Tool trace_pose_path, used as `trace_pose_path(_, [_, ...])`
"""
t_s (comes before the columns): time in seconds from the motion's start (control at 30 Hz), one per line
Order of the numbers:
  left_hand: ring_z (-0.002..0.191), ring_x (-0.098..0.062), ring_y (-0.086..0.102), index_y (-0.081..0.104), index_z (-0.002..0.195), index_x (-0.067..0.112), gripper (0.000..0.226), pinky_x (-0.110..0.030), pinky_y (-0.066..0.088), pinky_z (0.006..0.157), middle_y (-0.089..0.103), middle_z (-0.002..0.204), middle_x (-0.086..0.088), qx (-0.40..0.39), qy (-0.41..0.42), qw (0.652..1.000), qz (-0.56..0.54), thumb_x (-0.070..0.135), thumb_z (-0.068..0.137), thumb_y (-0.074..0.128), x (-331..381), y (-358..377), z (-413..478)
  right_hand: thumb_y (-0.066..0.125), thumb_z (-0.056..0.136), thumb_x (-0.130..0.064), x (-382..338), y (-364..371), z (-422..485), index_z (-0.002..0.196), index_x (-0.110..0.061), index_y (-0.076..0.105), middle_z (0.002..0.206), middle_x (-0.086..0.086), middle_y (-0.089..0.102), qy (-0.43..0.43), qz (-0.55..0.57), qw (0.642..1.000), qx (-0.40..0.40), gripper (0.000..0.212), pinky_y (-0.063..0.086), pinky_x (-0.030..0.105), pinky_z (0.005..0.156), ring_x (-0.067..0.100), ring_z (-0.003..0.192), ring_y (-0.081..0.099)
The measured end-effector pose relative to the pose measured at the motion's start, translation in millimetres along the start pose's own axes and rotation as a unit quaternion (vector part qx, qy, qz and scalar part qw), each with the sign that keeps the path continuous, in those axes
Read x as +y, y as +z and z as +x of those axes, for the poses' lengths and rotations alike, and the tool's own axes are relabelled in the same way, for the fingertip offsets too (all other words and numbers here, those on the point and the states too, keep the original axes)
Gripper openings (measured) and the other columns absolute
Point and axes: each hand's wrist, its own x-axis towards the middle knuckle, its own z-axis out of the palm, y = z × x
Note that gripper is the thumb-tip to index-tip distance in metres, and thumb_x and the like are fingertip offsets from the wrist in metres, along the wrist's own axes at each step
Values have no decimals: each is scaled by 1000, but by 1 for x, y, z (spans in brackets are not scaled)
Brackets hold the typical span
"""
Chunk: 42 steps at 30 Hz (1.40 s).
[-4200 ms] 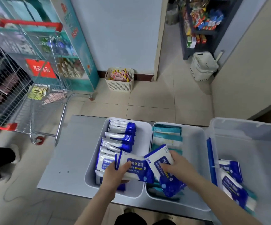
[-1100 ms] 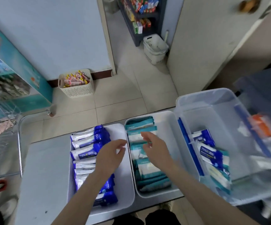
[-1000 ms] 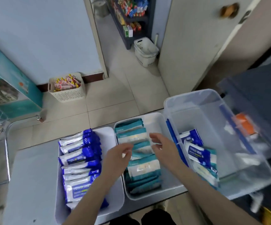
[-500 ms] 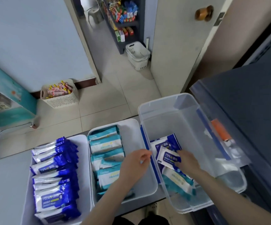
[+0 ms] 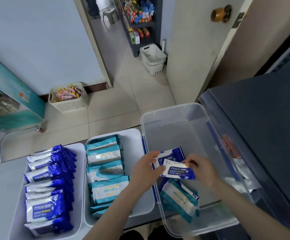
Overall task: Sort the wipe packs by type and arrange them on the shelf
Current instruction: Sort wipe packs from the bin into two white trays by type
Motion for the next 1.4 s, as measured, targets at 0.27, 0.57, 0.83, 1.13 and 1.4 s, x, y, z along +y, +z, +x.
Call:
trace_pose_path(0.27, [74, -3, 65, 64, 97, 16, 8, -19, 54, 67, 71, 87, 5, 82, -12, 994, -72, 20, 91, 61, 7, -4, 3, 59, 88, -1, -49, -11, 27, 73, -19, 63, 71, -6, 64, -39, 117, 992, -14, 23, 42, 13, 64, -4, 64, 56])
trace_pose_path(0.57, [74, -3, 65, 55, 85, 29, 15, -13, 49, 54, 68, 83, 10, 219, -69, 950, -210, 18, 92, 60, 5, -35, -5, 54, 90, -26, -14, 53, 58, 123, -22, 54, 126, 1, 56, -88, -317, 935, -131, 33, 43, 33, 94, 22, 112, 50])
trace_pose_path(0.83, [83, -14, 65, 53, 85, 31, 16, -27, 56, 66, 65, 86, 8, 252, -89, 939, -218, 19, 92, 61, -3, -39, -6, 62, 80, -29, -12, 42, 44, 104, -27, 68, 110, -1, 64, -73, -289, 949, -99, 24, 45, 28, 82, 22, 102, 57])
trace_pose_path(1.13, [76, -10, 66, 58, 86, 28, 15, -25, 54, 68, 69, 82, 9, 203, -53, 953, -217, 23, 98, 51, 7, -34, -5, 69, 79, -1, -62, -31, 23, 71, -32, 55, 68, -11, 59, -77, 70, 994, -38, 35, 40, 16, 60, 5, 65, 54])
trace_pose_path(1.4, [68, 4, 64, 59, 83, 36, 17, -13, 51, 60, 68, 74, 15, 122, 18, 983, -137, 23, 88, 67, 26, -5, -12, 74, 77, -17, -105, -22, 10, 92, -29, 59, 90, -13, 53, -133, -14, 991, -18, 25, 41, 20, 74, 6, 84, 52])
